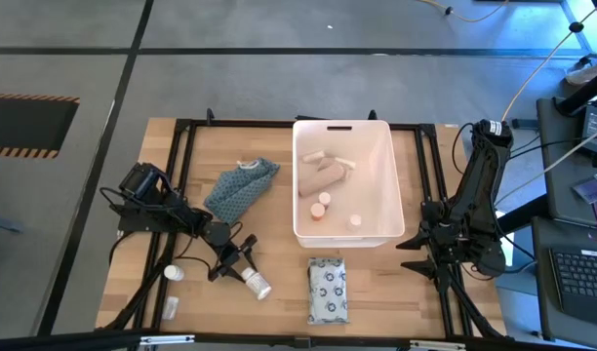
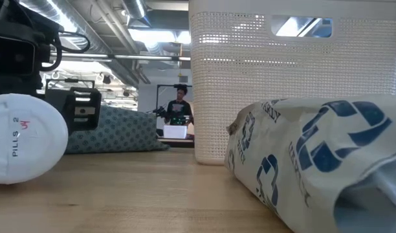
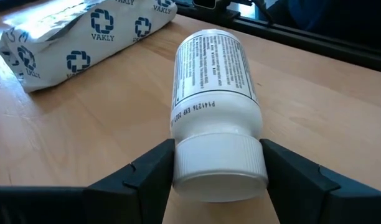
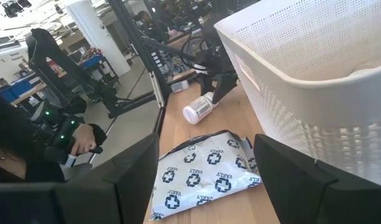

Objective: Pick & place medical supplies in basket/bin
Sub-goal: Put the white and green medicine bottle into the white bin

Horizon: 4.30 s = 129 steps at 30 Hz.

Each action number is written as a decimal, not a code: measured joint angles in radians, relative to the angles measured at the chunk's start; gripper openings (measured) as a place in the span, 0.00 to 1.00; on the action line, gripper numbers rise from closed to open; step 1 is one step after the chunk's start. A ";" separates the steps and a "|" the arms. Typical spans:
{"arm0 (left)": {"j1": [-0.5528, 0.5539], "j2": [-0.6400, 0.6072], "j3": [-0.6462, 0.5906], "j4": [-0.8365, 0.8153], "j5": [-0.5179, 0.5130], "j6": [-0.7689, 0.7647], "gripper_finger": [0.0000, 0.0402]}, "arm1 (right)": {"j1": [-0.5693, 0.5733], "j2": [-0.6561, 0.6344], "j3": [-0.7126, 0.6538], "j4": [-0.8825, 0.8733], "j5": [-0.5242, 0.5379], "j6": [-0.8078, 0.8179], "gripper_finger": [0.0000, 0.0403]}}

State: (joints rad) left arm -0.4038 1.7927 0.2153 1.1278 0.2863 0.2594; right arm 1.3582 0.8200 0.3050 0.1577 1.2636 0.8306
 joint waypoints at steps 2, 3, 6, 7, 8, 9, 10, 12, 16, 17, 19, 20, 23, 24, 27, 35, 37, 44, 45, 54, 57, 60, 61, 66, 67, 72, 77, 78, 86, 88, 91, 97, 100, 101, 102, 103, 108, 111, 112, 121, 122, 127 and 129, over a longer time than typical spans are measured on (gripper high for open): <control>0.000 0.000 0.000 -0.001 -0.002 0.001 0.55 | 0.000 0.000 0.000 0.000 0.000 -0.001 0.66; 0.000 0.000 0.000 -0.002 -0.003 0.005 0.55 | 0.000 0.000 0.000 0.000 0.000 -0.001 0.66; 0.000 0.000 0.000 -0.002 -0.004 0.006 0.55 | 0.000 0.000 0.000 0.000 0.000 -0.001 0.66; 0.000 0.000 0.000 -0.002 -0.004 0.006 0.55 | 0.000 0.000 0.000 0.000 0.000 -0.001 0.66; 0.000 0.000 0.000 -0.002 -0.004 0.006 0.55 | 0.000 0.000 0.000 0.000 0.000 -0.001 0.66; 0.000 0.000 0.000 -0.002 -0.004 0.006 0.55 | 0.000 0.000 0.000 0.000 0.000 -0.001 0.66; 0.000 0.000 0.000 -0.002 -0.004 0.007 0.54 | 0.000 0.000 0.000 0.000 0.000 -0.001 0.66; 0.000 0.000 0.000 -0.002 -0.004 0.007 0.53 | 0.000 0.000 0.000 0.000 0.000 -0.001 0.66; 0.000 0.001 -0.001 0.009 -0.006 0.006 0.51 | 0.000 0.000 0.000 0.000 0.000 -0.001 0.66; 0.000 0.001 -0.002 0.019 -0.007 0.006 0.51 | 0.000 0.000 0.000 0.000 0.000 -0.001 0.66; 0.000 -0.004 -0.002 0.047 -0.007 0.005 0.51 | 0.000 0.000 0.000 0.002 0.000 -0.001 0.66; 0.000 -0.010 -0.002 0.058 -0.010 0.003 0.51 | 0.000 0.000 0.000 0.005 0.000 -0.001 0.66; 0.000 -0.036 -0.002 0.094 -0.054 -0.008 0.51 | 0.000 0.000 0.000 0.014 0.000 -0.001 0.66; 0.000 -0.047 -0.002 0.108 -0.082 -0.009 0.51 | 0.000 0.000 0.000 0.016 0.000 -0.001 0.66; 0.000 -0.089 0.007 0.110 -0.197 -0.010 0.51 | 0.000 0.000 0.000 0.017 0.000 -0.001 0.66; 0.000 -0.290 0.074 -0.070 -0.349 0.012 0.51 | 0.000 0.000 0.000 0.018 0.000 0.002 0.66; 0.000 -0.355 0.122 -0.225 -0.372 0.022 0.51 | 0.000 0.000 0.000 0.018 0.000 0.000 0.66; 0.000 -0.541 0.397 -0.881 -0.473 0.025 0.51 | 0.000 0.000 0.000 0.018 -0.017 -0.001 0.66; 0.000 -0.560 0.445 -0.962 -0.490 0.026 0.51 | 0.000 0.000 0.000 0.017 -0.029 -0.002 0.66; 0.016 -0.591 0.809 -1.312 -0.735 0.167 0.51 | 0.000 0.000 0.000 0.017 -0.104 -0.071 0.66; 0.047 -0.565 0.889 -1.353 -0.792 0.213 0.51 | 0.000 0.000 0.000 0.017 -0.119 -0.027 0.66; 0.090 -0.523 0.962 -1.395 -0.809 0.249 0.51 | 0.000 0.000 0.000 0.017 -0.191 0.071 0.66; 0.105 -0.503 0.988 -1.415 -0.815 0.258 0.51 | 0.000 0.001 0.000 0.017 -0.219 0.097 0.66; 0.184 -0.371 1.146 -1.523 -0.821 0.324 0.51 | 0.000 0.002 0.000 0.016 -0.272 0.100 0.66; 0.198 -0.342 1.185 -1.549 -0.820 0.338 0.51 | 0.000 0.002 0.000 0.016 -0.272 0.097 0.66; 0.252 -0.185 1.388 -1.636 -0.821 0.462 0.51 | 0.000 0.002 0.000 0.001 -0.275 0.043 0.66; 0.290 -0.035 1.570 -1.714 -0.844 0.642 0.51 | 0.000 0.003 0.000 -0.014 -0.298 -0.002 0.66; 0.297 -0.006 1.601 -1.724 -0.853 0.671 0.51 | 0.000 0.003 0.000 -0.014 -0.300 -0.006 0.66; 0.330 0.193 1.766 -1.750 -0.847 0.793 0.51 | 0.000 0.004 0.000 -0.026 -0.323 -0.004 0.66; 0.337 0.229 1.781 -1.769 -0.813 0.793 0.51 | 0.000 0.004 0.000 -0.031 -0.333 -0.004 0.66; 0.348 0.265 1.784 -1.777 -0.767 0.787 0.50 | 0.000 0.004 0.000 -0.037 -0.334 -0.005 0.66; 0.356 0.319 1.784 -1.800 -0.766 0.822 0.50 | 0.000 0.004 0.000 -0.079 -0.334 -0.004 0.66; 0.357 0.337 1.784 -1.813 -0.771 0.857 0.50 | 0.000 0.004 0.000 -0.085 -0.335 -0.002 0.66; 0.357 0.340 1.784 -1.816 -0.772 0.869 0.50 | 0.000 0.004 0.000 -0.084 -0.335 -0.002 0.66; 0.356 0.341 1.783 -1.824 -0.772 0.885 0.50 | 0.000 0.004 0.000 -0.079 -0.335 0.000 0.66; 0.356 0.341 1.783 -1.826 -0.770 0.907 0.50 | 0.000 0.004 0.000 -0.073 -0.335 0.007 0.66; 0.355 0.338 1.784 -1.830 -0.764 1.022 0.50 | 0.000 0.004 0.000 -0.065 -0.334 0.088 0.66; 0.355 0.338 1.784 -1.861 -0.763 1.106 0.50 | 0.000 0.004 0.000 -0.065 -0.334 0.107 0.66; 0.355 0.338 1.784 -1.880 -0.759 1.133 0.50 | 0.000 0.004 0.000 -0.065 -0.334 0.107 0.66; 0.356 0.356 1.783 -1.979 -0.740 1.462 0.50 | 0.000 0.004 0.000 -0.063 -0.334 0.107 0.66; 0.355 0.357 1.783 -1.984 -0.737 1.496 0.50 | 0.000 0.004 0.000 -0.064 -0.334 0.106 0.66; 0.354 0.357 1.783 -1.987 -0.678 1.712 0.51 | 0.000 0.004 0.000 -0.064 -0.334 0.103 0.66; 0.353 0.357 1.783 -1.986 -0.639 1.803 0.51 | 0.000 0.004 0.000 -0.064 -0.334 0.102 0.66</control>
State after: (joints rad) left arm -0.0504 2.1498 1.9984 -0.8586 -0.3529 2.0621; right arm 1.3582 0.8238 0.3050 0.0933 0.9298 0.9327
